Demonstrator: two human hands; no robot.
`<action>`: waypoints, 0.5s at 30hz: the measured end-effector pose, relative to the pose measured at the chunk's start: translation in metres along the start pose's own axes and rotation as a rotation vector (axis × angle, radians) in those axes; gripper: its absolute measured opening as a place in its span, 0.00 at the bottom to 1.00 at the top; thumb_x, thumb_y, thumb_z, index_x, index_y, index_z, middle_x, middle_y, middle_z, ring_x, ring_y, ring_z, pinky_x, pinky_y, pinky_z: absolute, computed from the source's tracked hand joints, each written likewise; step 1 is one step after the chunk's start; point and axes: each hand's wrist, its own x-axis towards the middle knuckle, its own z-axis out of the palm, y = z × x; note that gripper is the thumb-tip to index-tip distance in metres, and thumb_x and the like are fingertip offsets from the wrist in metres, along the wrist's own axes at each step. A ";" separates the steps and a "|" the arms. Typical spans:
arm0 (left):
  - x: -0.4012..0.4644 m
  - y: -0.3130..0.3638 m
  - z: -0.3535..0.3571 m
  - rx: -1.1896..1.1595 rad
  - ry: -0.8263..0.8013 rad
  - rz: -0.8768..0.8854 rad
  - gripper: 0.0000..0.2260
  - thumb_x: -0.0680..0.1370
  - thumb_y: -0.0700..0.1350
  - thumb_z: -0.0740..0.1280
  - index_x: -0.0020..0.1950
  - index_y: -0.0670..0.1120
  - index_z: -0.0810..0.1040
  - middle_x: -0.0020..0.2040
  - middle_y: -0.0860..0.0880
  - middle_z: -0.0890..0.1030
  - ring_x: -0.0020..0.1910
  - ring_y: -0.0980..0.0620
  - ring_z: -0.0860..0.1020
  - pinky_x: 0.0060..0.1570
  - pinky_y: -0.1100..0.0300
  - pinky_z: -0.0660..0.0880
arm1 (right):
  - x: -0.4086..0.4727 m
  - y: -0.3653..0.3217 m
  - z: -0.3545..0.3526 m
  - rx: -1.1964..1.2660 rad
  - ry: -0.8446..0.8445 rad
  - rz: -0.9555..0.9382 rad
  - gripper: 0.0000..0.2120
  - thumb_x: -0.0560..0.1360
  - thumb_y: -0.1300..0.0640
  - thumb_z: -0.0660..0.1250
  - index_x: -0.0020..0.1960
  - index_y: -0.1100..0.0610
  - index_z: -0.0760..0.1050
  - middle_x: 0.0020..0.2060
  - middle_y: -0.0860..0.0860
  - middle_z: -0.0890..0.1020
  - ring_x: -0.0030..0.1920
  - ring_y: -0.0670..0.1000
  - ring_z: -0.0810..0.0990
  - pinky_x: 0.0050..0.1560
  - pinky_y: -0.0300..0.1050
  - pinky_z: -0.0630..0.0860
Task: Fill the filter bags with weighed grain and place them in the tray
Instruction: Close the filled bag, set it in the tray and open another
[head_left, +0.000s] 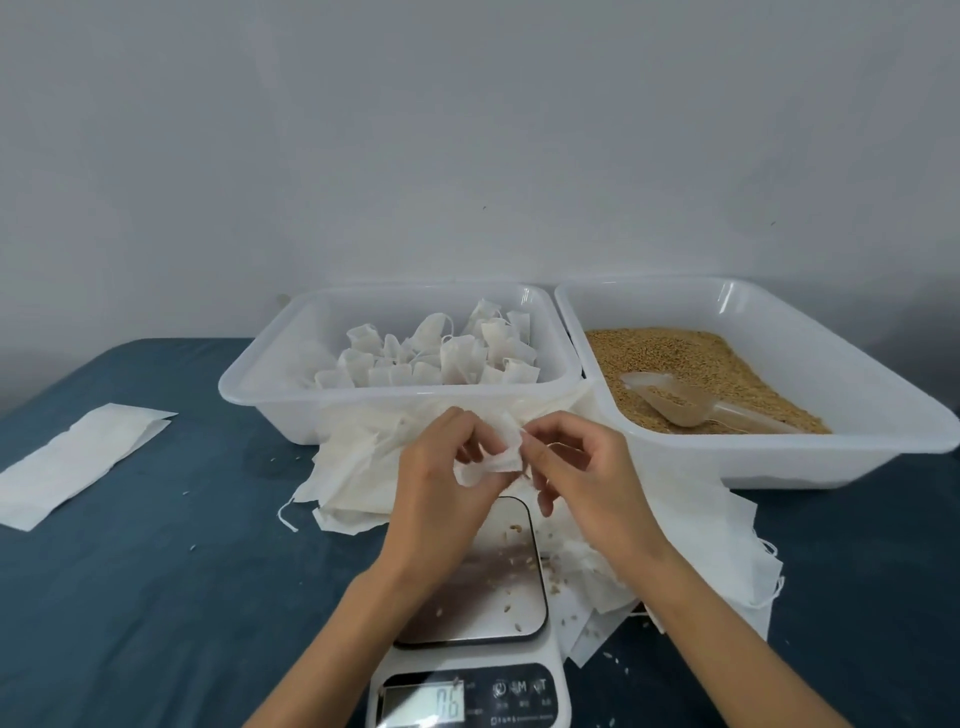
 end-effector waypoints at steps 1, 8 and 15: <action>-0.001 0.002 0.001 0.008 -0.021 0.009 0.11 0.73 0.43 0.80 0.44 0.50 0.78 0.42 0.55 0.80 0.43 0.50 0.78 0.44 0.62 0.74 | 0.000 -0.001 0.000 -0.004 0.014 -0.007 0.04 0.78 0.60 0.72 0.47 0.52 0.82 0.36 0.50 0.82 0.33 0.49 0.79 0.29 0.46 0.77; -0.001 0.001 0.001 -0.059 -0.034 -0.073 0.05 0.79 0.43 0.75 0.45 0.50 0.81 0.42 0.54 0.83 0.44 0.49 0.82 0.49 0.58 0.79 | -0.001 -0.002 0.001 -0.045 0.067 -0.077 0.07 0.78 0.61 0.72 0.50 0.54 0.75 0.38 0.55 0.85 0.38 0.55 0.83 0.33 0.45 0.80; 0.002 -0.002 -0.001 -0.159 0.043 -0.204 0.06 0.79 0.40 0.72 0.43 0.48 0.81 0.40 0.53 0.82 0.40 0.53 0.80 0.47 0.63 0.76 | -0.003 0.003 -0.001 -0.504 0.081 -0.322 0.10 0.80 0.64 0.67 0.52 0.51 0.83 0.45 0.42 0.82 0.46 0.48 0.82 0.40 0.38 0.79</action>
